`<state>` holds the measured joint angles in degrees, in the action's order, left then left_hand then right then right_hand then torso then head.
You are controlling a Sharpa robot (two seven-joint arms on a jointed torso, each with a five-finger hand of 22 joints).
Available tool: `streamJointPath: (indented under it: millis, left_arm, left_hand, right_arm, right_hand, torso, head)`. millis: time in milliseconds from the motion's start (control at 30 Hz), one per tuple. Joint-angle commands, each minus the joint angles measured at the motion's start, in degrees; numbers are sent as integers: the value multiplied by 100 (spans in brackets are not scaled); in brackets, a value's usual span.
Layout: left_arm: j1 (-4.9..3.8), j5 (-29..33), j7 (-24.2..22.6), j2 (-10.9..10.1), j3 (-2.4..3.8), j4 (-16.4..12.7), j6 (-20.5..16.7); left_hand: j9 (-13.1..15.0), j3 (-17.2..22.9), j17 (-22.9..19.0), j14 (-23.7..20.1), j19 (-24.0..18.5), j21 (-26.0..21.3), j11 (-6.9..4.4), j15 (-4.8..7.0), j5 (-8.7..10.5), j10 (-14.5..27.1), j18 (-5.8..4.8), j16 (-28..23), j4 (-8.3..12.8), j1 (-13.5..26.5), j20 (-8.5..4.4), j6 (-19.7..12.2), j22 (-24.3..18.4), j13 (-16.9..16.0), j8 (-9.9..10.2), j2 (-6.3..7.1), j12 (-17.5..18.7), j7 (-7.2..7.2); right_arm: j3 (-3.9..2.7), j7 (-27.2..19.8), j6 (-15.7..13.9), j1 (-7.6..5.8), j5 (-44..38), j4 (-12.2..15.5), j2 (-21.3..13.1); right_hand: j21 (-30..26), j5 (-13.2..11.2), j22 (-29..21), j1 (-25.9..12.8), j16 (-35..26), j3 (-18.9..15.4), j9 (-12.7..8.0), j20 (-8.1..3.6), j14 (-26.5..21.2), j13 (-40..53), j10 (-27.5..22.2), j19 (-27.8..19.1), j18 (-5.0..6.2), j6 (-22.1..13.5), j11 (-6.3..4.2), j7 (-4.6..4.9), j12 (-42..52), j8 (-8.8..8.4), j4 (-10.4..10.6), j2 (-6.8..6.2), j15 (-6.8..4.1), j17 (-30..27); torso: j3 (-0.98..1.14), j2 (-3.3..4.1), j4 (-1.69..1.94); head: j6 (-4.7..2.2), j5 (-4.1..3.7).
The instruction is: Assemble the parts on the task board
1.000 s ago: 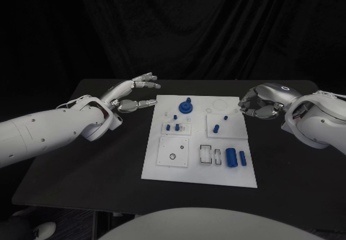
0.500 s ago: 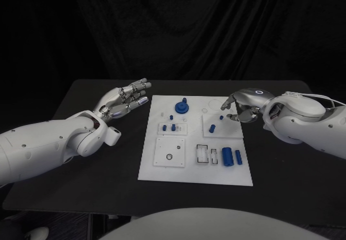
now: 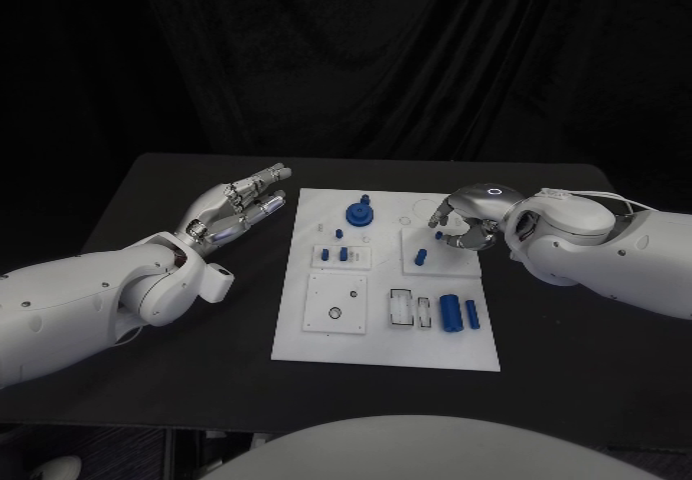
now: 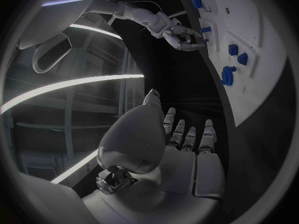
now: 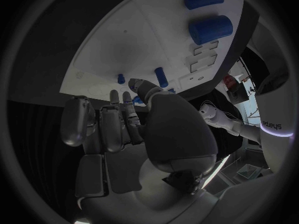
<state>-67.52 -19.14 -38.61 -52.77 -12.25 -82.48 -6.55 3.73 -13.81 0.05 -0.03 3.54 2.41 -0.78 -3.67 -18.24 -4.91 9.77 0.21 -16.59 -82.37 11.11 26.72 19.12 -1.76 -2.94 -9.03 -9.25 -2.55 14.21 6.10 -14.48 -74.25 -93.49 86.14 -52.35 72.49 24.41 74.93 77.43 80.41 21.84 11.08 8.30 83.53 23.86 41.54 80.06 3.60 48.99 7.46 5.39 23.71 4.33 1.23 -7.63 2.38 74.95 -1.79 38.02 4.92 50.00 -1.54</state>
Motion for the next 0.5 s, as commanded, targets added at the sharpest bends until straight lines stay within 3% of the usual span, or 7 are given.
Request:
streamJointPath:
  millis: [33, 100, 500]
  left_arm:
    - [11, 132, -906, 3, 6, -14, 235]
    - [14, 133, -895, 5, 6, -15, 267]
    - [25, 134, -842, 28, 6, 13, 358]
  left_hand:
    - [-12, -27, -5, 3, -4, -18, 48, -81, -69, 32, 46, -21, 14, -97, 76, -65, -11, 11, 37, -38, 36, 11]
    - [-16, -29, -5, 3, 8, -13, 80, -109, -107, 43, 47, -21, 17, -141, 115, -84, -2, 12, 37, -48, 45, -2]
    - [-23, -34, -5, 4, 31, -7, 174, -164, -200, 34, 50, -20, 29, -249, 190, -123, -18, 9, 38, -72, 23, -42]
  right_arm:
    - [-5, 39, -24, 30, -119, -57, 39]
    - [-5, 32, -29, 37, -120, -93, 64]
    - [-5, -4, -31, 110, -121, -286, 166]
  right_hand:
    - [24, 36, 968, -5, 35, 2, 10, 26, 12, -41, 53, 21, 45, -36, 3, 20, -31, -36, -45, 26, 29, 22]
    - [23, 61, 968, -9, 36, 14, 13, 30, 13, -67, 83, 22, 45, -28, 5, 27, -42, -31, -55, 33, 33, 18]
    - [106, 312, 992, -67, 88, 178, 86, 35, 48, -286, 441, 80, 31, 164, -9, 26, -105, 51, -154, 58, 33, 50]
  torso:
    - [-32, 12, 39]
    - [-35, 18, 43]
    - [-20, 16, 8]
  head:
    - [0, -53]
    - [0, -74]
    - [0, -35]
